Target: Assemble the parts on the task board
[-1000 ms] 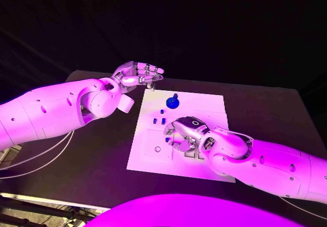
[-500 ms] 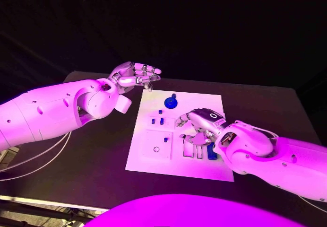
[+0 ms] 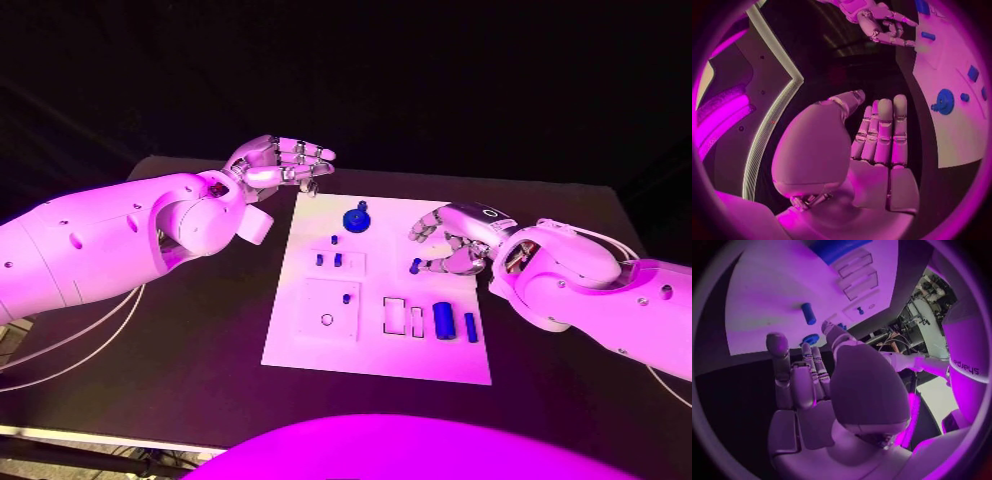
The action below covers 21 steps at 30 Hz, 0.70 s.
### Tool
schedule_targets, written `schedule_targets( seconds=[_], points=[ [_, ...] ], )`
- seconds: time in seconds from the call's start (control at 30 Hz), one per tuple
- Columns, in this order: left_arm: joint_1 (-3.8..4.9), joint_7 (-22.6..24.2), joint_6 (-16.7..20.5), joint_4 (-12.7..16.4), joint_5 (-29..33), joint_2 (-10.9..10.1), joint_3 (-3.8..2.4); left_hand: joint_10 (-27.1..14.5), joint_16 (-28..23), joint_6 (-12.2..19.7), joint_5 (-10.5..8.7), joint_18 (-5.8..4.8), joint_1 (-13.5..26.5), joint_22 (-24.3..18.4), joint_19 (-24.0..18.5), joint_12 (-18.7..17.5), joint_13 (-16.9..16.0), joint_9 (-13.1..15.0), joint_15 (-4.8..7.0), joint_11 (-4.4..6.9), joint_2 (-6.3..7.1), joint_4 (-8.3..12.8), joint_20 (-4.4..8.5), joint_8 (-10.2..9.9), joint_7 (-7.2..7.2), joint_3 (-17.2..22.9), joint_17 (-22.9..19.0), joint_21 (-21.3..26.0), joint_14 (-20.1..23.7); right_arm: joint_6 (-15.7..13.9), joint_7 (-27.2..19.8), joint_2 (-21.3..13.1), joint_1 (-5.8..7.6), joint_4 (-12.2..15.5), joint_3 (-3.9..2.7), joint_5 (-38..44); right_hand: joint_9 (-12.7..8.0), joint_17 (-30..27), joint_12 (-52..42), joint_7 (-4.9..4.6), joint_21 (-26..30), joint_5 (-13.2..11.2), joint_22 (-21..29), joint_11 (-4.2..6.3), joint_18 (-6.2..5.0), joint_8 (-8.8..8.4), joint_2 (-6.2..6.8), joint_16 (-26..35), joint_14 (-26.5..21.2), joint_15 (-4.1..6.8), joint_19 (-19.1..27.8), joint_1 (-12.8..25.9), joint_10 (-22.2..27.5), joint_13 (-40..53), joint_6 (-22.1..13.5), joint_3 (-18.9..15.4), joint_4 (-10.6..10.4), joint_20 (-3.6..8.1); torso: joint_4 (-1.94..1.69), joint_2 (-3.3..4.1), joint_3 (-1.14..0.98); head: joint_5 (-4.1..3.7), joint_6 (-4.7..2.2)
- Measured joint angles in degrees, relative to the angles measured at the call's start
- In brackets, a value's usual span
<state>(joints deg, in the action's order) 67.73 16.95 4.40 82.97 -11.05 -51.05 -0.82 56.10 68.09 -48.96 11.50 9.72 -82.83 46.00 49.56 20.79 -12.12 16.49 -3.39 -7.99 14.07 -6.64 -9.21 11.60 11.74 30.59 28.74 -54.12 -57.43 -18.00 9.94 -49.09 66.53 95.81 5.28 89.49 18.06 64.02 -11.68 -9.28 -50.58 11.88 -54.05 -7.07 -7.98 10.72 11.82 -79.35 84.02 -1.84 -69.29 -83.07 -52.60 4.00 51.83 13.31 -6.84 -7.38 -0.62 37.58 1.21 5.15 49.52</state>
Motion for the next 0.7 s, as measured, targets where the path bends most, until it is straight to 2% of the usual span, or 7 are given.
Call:
schedule_targets(
  seconds=[0.1, 0.33, 0.4, 0.57, 0.7],
  points=[
    [0.0, 0.0, 0.0, 0.0, 0.0, 0.0, 0.0, 0.0, 0.0, 0.0, 0.0, 0.0, 0.0, 0.0, 0.0, 0.0, 0.0, 0.0, 0.0, 0.0, 0.0, 0.0, 0.0, 0.0, 0.01, 0.0, 0.0, 0.0, 0.0, 1.6, 0.0, 0.5, -0.05, -0.9, 0.09, -0.1, -0.1, -0.1, -0.6, 0.06, 0.3, 0.0, 0.0, -0.1, 0.0, -0.15, -0.21, 0.0, 0.0, 0.0, 0.0, -1.1, 0.5, 0.0, -0.1, -1.5, -1.0, 0.0, -0.03, 0.05, -0.01, -0.01, -0.02],
    [0.0, 0.0, -0.1, 0.0, 0.0, -0.1, 0.02, 0.0, 0.0, 0.0, 0.0, 0.0, 0.0, 0.0, 0.0, 0.0, 0.0, 0.0, 0.0, 0.0, 0.0, 0.0, 0.0, 0.0, 0.01, 0.0, 0.0, 0.0, 0.0, 4.6, 0.0, 1.4, -0.63, -2.5, 0.37, -0.1, -0.1, 0.0, -1.8, 0.06, 0.3, 0.0, -0.4, 0.0, 0.0, -0.15, -0.57, -0.2, 0.0, 0.0, -0.2, -1.9, 0.6, 0.0, -0.1, -2.0, -1.5, -0.21, -0.07, 0.07, 0.03, 0.08, 0.13],
    [0.0, 0.0, -0.1, 0.0, 0.0, -0.1, 0.02, 0.0, 0.0, 0.0, 0.0, 0.0, 0.0, 0.0, 0.0, 0.0, 0.0, 0.0, 0.0, 0.0, 0.0, 0.0, 0.0, 0.0, 0.01, 0.0, 0.0, 0.0, 0.0, 5.2, 0.0, 1.7, -0.79, -2.8, 0.41, 0.0, -0.2, 0.2, -2.3, 0.29, 0.3, 0.0, -0.6, 0.4, 0.01, -0.15, -0.98, -0.2, 0.0, 0.0, -0.2, -2.3, 0.0, 0.0, 0.2, -2.0, -1.6, -0.21, -0.04, 0.07, 0.03, 0.11, 0.16],
    [0.0, 0.0, -0.1, 0.1, 0.0, -0.1, 0.02, 0.0, 0.0, 0.0, 0.0, 0.0, 0.0, 0.0, 0.0, 0.0, 0.0, 0.0, 0.0, 0.0, 0.0, 0.0, 0.0, 0.0, 0.01, 0.0, 0.0, 0.0, 0.0, 5.9, 0.0, 2.5, -1.15, -3.7, 0.51, 0.2, -0.3, 0.9, -4.0, -0.13, -0.8, 0.0, -1.8, 0.79, 0.0, -0.15, -1.5, -0.7, 0.0, 0.0, -1.3, -2.9, -2.5, 0.1, 1.6, -0.4, -2.9, 0.47, -0.03, 0.07, 0.05, 0.13, 0.24],
    [0.0, 0.0, -0.2, 0.1, 0.0, -0.1, 0.02, 0.0, 0.0, 0.0, 0.0, 0.0, 0.0, 0.0, 0.0, 0.0, 0.0, 0.0, 0.0, 0.0, 0.0, 0.0, 0.0, 0.0, 0.01, 0.0, 0.0, 0.0, 0.0, 6.0, 0.1, 3.0, -1.39, -4.2, 0.58, 0.4, -0.5, 1.4, -4.4, 0.17, -1.7, -0.8, -2.9, 1.13, -0.01, 0.09, -1.55, -1.0, -0.2, 0.24, -1.9, -2.9, -4.9, -0.2, 3.1, 3.2, -4.0, 0.72, -0.07, 0.05, 0.05, 0.06, 0.19]
  ],
)
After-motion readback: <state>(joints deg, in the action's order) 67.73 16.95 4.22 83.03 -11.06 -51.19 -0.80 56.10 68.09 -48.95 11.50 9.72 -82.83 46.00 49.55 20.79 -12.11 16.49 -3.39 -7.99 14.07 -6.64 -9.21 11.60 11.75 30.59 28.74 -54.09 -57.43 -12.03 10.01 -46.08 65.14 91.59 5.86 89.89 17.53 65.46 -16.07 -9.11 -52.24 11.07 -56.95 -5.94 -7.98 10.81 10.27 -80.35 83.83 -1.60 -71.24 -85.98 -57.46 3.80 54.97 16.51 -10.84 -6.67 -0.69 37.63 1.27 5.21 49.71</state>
